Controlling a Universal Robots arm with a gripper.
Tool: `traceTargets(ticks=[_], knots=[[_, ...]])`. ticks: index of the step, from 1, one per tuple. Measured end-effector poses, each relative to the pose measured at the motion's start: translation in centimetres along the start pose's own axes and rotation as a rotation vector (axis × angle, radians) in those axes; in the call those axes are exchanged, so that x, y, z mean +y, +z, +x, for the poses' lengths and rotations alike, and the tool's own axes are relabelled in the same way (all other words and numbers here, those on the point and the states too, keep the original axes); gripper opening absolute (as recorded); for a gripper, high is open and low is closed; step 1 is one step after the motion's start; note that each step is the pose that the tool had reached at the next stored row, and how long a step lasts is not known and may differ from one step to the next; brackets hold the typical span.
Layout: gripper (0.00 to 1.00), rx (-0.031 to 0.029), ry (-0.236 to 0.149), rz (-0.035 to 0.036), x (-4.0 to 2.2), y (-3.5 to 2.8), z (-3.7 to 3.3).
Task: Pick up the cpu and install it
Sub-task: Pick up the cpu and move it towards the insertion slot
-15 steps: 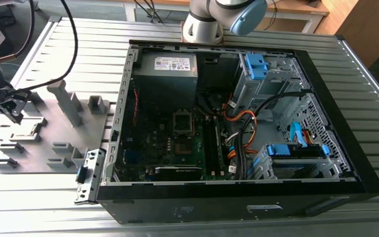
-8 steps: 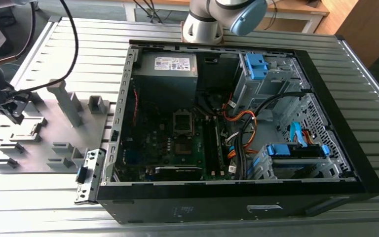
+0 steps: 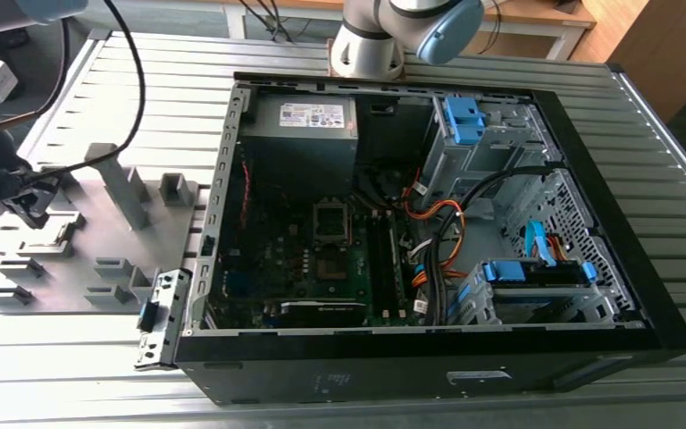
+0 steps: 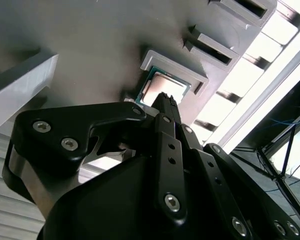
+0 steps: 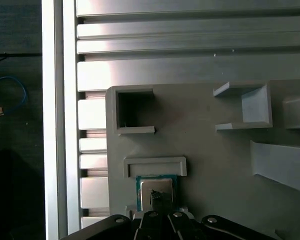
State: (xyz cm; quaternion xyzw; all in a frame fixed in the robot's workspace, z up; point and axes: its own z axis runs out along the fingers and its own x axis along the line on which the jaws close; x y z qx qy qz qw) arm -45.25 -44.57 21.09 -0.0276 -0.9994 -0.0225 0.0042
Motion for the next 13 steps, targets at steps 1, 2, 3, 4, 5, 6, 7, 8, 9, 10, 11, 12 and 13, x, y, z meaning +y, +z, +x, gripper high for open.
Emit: traceTargets(ticks=[1,2,3,4,5,6,7,8,9,10,11,12,13], knots=[[0.11,-0.0003,0.0,-0.0002,0.0,0.12,0.0],[0.11,-0.0004,-0.001,-0.0003,-0.01,0.22,-0.01],[0.11,-0.0004,-0.001,-0.0003,-0.02,0.29,0.0],[0.11,-0.0003,-0.002,-0.0002,-0.01,0.35,0.01],[0.11,-0.0002,-0.002,0.0,-0.01,0.36,0.01],[0.11,-0.0002,-0.002,0.0,-0.01,0.36,0.01],[0.11,-0.0001,-0.002,0.0,0.0,0.36,0.02],[0.11,-0.0003,-0.002,0.0,0.0,0.37,0.02],[0.11,-0.0003,-0.002,-0.0001,0.0,0.37,0.02],[0.11,-0.0004,-0.002,-0.0001,0.0,0.37,0.02],[0.11,-0.0003,-0.002,-0.0001,0.0,0.37,0.02],[0.11,-0.0004,-0.002,-0.0001,0.0,0.38,0.02],[0.17,-0.0004,-0.002,-0.0002,0.0,0.38,0.02]])
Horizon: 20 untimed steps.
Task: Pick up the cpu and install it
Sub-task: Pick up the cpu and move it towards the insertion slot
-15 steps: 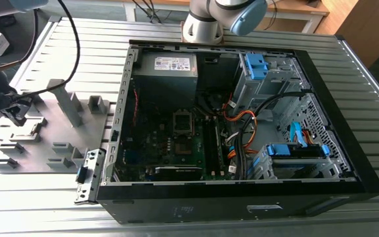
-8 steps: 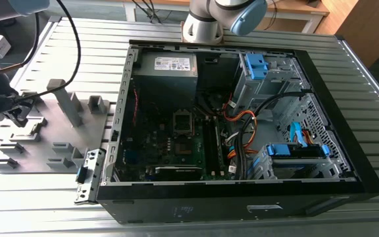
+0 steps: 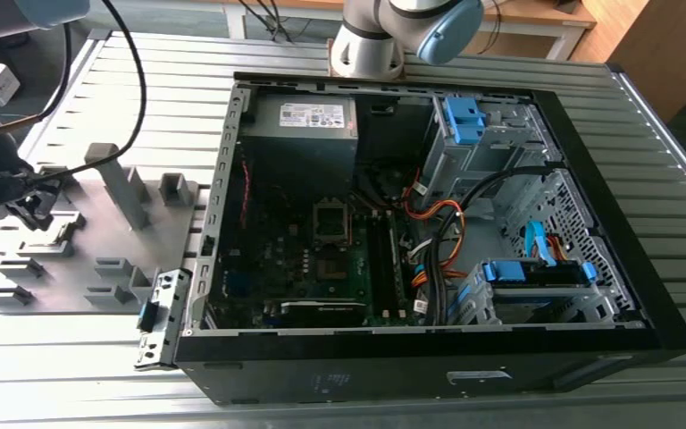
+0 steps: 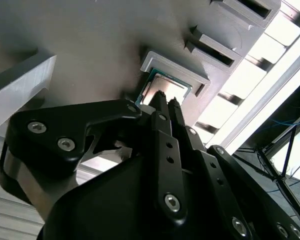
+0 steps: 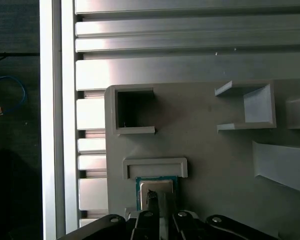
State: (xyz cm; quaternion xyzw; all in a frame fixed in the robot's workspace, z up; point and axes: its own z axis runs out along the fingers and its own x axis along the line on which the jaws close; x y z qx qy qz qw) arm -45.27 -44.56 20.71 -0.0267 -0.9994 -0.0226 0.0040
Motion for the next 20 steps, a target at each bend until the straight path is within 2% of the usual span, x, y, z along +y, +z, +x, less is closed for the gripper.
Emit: traceTargets(ticks=[1,2,4,5,6,10,13,16,20], knots=[[0.23,0.0,0.0,0.0,0.0,0.01,0.02],[0.35,0.0,0.0,0.0,-0.01,0.05,0.15],[0.47,0.0001,0.0,0.0,-0.01,0.06,0.17],[0.47,0.0001,0.0,0.0001,-0.01,0.06,0.18],[0.53,0.0001,0.0,0.0001,-0.01,0.09,0.18],[0.53,0.0001,-0.001,0.0002,-0.04,0.7,0.17],[0.53,0.0008,-0.019,0.0003,-0.05,1.11,0.16],[0.53,0.0019,-0.036,0.0006,-0.06,1.2,0.16],[0.53,0.0016,-0.037,0.0003,-0.06,1.23,0.15]])
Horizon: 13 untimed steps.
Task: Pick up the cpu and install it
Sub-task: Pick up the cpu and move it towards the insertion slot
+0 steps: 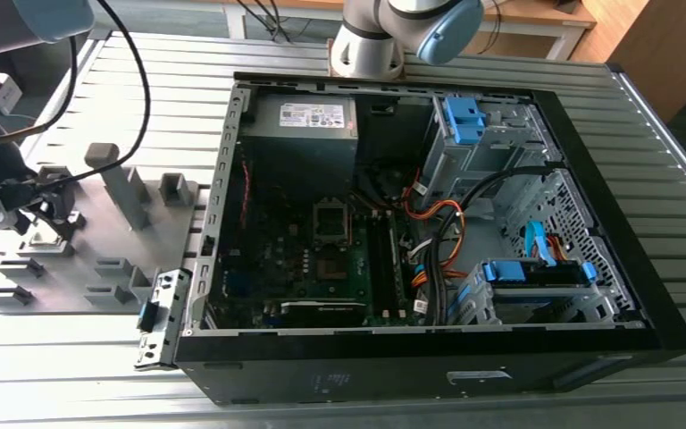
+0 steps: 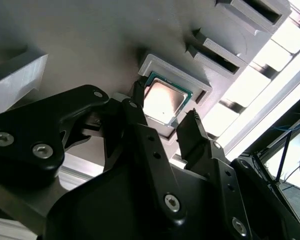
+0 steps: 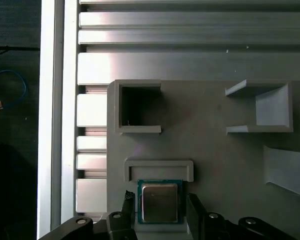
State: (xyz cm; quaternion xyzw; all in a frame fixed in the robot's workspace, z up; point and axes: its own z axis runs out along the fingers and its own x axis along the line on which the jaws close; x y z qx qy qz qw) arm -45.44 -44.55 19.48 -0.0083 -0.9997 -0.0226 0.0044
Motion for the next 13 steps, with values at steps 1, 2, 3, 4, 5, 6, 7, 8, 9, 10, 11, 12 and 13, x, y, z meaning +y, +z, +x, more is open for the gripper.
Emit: traceTargets(ticks=[1,2,3,4,5,6,7,8,9,10,11,12,13], knots=[[0.53,-0.0002,-0.002,-0.0002,0.0,0.06,0.0],[0.53,0.0,-0.008,-0.0002,0.0,0.13,-0.01],[0.53,0.0007,-0.017,0.0001,-0.01,0.17,-0.01],[0.53,0.0012,-0.027,0.0003,-0.01,0.23,-0.01],[0.53,0.0017,-0.034,0.0004,-0.01,0.26,-0.02],[0.53,0.002,-0.038,0.0006,-0.01,0.26,-0.02],[0.53,0.0021,-0.039,0.0006,-0.01,0.27,-0.03],[0.53,0.002,-0.039,0.0005,-0.02,0.28,-0.03],[0.53,0.0018,-0.039,0.0004,-0.02,0.4,-0.03],[0.53,0.0018,-0.039,0.0004,-0.02,0.5,-0.03],[0.53,0.0018,-0.039,0.0004,-0.02,0.5,-0.03],[0.53,0.0018,-0.039,0.0004,-0.02,0.5,-0.03],[0.53,0.0013,-0.039,0.0003,-0.02,0.51,-0.03]])
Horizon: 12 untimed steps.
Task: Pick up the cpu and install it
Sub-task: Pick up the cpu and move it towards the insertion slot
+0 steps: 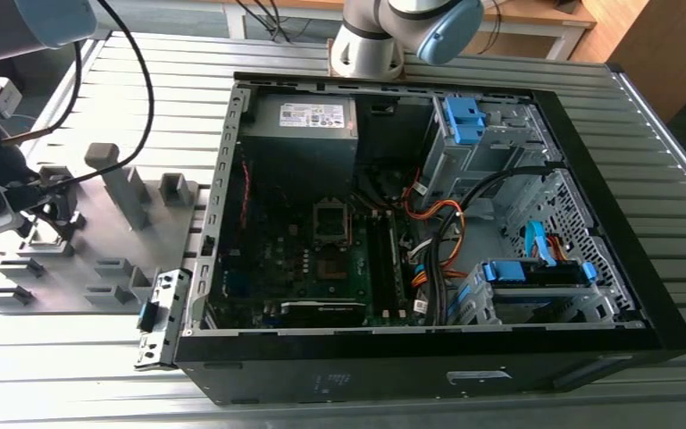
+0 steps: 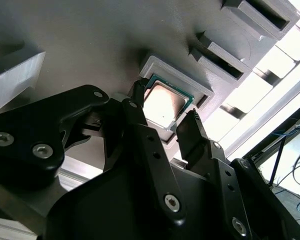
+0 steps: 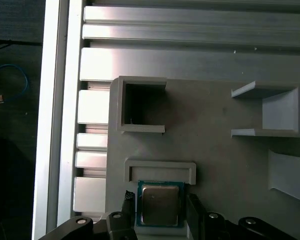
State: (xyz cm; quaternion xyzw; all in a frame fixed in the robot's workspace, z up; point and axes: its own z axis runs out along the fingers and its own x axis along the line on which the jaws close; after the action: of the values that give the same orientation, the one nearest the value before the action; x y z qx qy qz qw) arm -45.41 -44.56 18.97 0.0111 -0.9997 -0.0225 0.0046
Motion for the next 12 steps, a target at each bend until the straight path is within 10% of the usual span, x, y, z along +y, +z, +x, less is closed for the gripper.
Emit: traceTargets(ticks=[12], knots=[[0.53,0.0,0.0,0.0004,0.01,0.15,0.01]])
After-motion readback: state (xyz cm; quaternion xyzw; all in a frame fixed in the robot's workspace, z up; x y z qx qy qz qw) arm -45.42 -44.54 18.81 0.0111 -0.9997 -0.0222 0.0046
